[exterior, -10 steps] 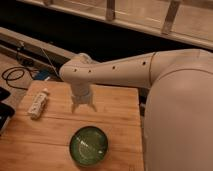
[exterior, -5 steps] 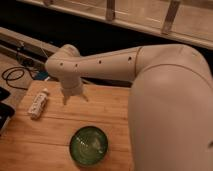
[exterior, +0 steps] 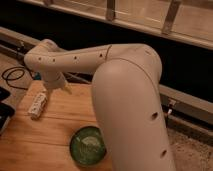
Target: Place the bottle in the ceramic bowl
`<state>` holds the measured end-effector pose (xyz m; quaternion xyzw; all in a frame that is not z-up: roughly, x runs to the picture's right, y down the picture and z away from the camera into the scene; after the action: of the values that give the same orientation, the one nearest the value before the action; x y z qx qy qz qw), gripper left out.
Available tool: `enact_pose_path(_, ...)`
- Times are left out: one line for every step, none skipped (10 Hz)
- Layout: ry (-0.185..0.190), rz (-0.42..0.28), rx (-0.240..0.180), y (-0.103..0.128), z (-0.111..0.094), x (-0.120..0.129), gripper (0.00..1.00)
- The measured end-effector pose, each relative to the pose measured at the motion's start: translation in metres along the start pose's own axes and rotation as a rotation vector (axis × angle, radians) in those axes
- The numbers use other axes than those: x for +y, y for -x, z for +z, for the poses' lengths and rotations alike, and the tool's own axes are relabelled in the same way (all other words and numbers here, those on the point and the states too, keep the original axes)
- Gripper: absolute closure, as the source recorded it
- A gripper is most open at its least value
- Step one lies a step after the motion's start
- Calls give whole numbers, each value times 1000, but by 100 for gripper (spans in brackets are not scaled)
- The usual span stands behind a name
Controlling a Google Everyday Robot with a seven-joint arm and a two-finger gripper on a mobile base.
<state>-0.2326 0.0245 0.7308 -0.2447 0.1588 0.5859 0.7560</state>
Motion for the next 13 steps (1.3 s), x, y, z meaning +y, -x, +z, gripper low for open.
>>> enact_pose_path(-3, 4, 0, 0, 0, -3, 35)
enact_pose_path(-4, 4, 0, 1, 0, -4, 35)
enact_pose_path(3, 1, -5, 0, 0, -1, 35)
enact_pose_path(16, 4, -18, -2, 0, -2, 35)
enact_pose_path(74, 6, -60, -5, 1, -2, 35)
enact_pose_path(124, -25, -82, -5, 7, 0, 35)
enact_pose_path(161, -67, -82, -3, 15, 11, 35)
enact_pose_path(180, -100, -83, 2, 21, 22, 35)
enact_pose_path(198, -142, -82, 13, 31, 36, 35)
enact_pose_path(211, -177, -76, 21, 38, 51, 35)
enact_pose_path(223, -220, -72, 32, 46, 70, 35)
enact_pose_path(235, -256, -69, 42, 51, 87, 35)
enact_pose_path(247, -286, -63, 56, 60, 104, 35)
